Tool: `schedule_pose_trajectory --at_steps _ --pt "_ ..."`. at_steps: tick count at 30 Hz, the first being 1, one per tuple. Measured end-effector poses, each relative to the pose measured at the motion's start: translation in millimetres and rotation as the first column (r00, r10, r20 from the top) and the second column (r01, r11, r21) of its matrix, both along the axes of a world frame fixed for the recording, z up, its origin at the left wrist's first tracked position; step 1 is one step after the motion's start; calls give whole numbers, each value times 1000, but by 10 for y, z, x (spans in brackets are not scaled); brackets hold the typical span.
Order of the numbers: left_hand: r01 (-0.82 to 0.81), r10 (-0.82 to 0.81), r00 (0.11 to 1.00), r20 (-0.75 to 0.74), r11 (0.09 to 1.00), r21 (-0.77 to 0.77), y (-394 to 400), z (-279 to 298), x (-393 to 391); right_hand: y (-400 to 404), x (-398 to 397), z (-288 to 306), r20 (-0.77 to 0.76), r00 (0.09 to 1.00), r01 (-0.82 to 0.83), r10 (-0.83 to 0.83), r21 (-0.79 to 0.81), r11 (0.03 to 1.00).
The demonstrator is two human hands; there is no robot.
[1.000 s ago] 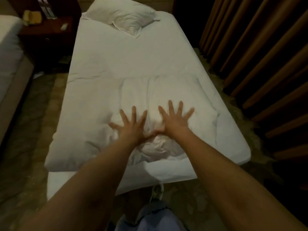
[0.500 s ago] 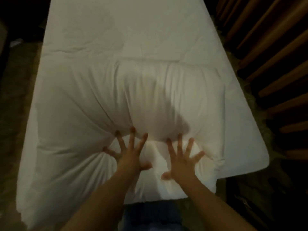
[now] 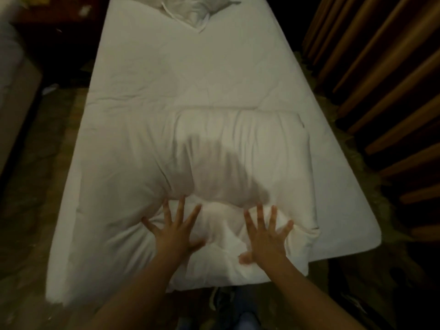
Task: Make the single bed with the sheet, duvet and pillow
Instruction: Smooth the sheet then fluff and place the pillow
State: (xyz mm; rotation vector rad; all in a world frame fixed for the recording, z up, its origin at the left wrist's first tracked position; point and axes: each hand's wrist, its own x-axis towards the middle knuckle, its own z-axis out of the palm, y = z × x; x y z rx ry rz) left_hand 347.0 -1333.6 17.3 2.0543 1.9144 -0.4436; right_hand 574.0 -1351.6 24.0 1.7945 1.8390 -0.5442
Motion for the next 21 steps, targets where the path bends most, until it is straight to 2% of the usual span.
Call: schedule_pose_trajectory --at_steps 6,10,13,16,18,21 --pt "-38 41 995 -96 999 33 -184 231 -246 16 -359 368 -14 998 59 -58 40 997" --pt "-99 100 994 -55 995 17 -221 404 -237 105 -895 504 -113 990 -74 89 125 989" --pt "-124 126 989 -73 992 36 -154 488 -278 179 -1232 563 -154 972 -157 175 127 979" --pt "-181 183 982 -34 982 63 -100 467 -539 203 -1065 451 -114 991 -61 75 127 990" --pt "-229 229 973 -13 973 23 -90 423 -779 154 -810 312 -57 998 -14 22 130 991" --pt "-296 297 954 29 954 -43 -62 304 -993 129 -676 160 -35 999 -31 36 133 991"
